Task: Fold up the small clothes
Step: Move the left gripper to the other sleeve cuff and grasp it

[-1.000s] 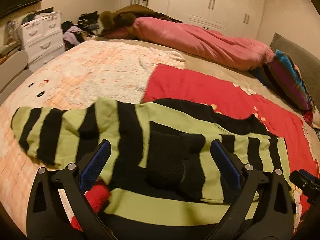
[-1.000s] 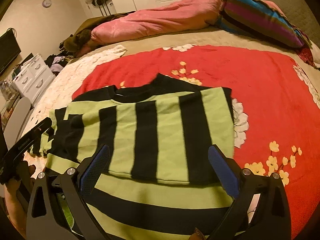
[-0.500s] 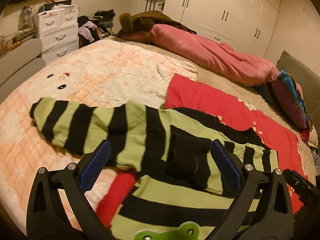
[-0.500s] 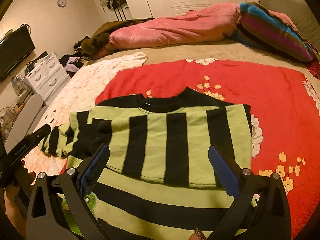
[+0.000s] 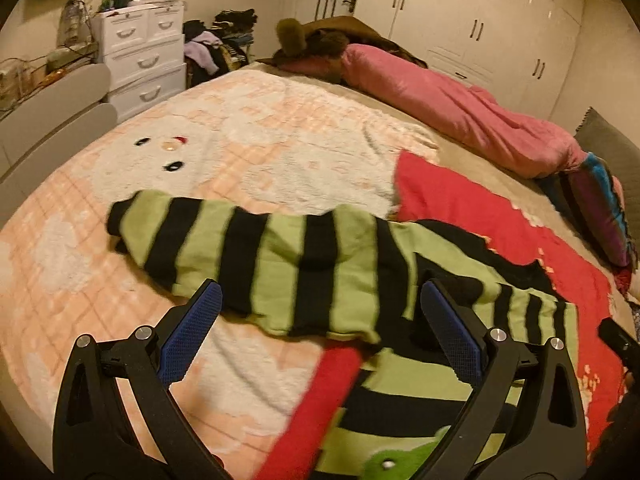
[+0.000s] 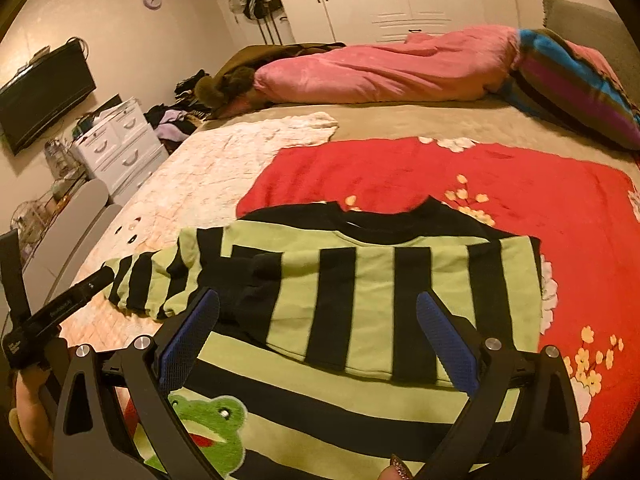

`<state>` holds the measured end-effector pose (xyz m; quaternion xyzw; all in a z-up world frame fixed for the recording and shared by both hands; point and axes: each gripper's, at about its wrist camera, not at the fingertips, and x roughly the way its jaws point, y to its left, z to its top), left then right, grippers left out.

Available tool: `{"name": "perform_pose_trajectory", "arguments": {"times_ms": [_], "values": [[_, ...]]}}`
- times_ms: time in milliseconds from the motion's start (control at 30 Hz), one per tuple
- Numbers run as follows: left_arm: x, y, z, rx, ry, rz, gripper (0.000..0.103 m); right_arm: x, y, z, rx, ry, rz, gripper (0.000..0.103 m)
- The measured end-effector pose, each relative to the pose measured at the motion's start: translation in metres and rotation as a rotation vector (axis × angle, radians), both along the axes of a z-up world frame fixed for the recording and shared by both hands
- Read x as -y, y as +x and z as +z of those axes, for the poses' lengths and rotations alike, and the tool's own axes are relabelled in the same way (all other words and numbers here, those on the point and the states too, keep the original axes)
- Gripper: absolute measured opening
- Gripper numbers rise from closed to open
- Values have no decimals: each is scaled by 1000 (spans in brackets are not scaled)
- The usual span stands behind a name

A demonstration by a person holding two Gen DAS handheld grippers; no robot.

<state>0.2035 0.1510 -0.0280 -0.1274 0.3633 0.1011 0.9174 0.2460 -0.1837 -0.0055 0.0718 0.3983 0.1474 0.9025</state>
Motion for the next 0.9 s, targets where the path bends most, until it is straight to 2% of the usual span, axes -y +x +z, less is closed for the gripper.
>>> {"name": "perform_pose_trajectory", "arguments": {"times_ms": [400, 600, 733, 900], "values": [[-68, -17, -1, 0, -41, 125, 94, -51, -4, 5, 9, -42, 96, 99], [-109, -22, -19, -21, -148, 186, 94, -71, -6, 0, -7, -56, 131, 99], [-133, -24, -33, -49, -185, 240, 94, -85, -10, -6, -18, -59, 152, 99], [-163, -26, -53, -43, -334, 280, 93, -102, -13, -16, -44, -75, 186, 99]]}}
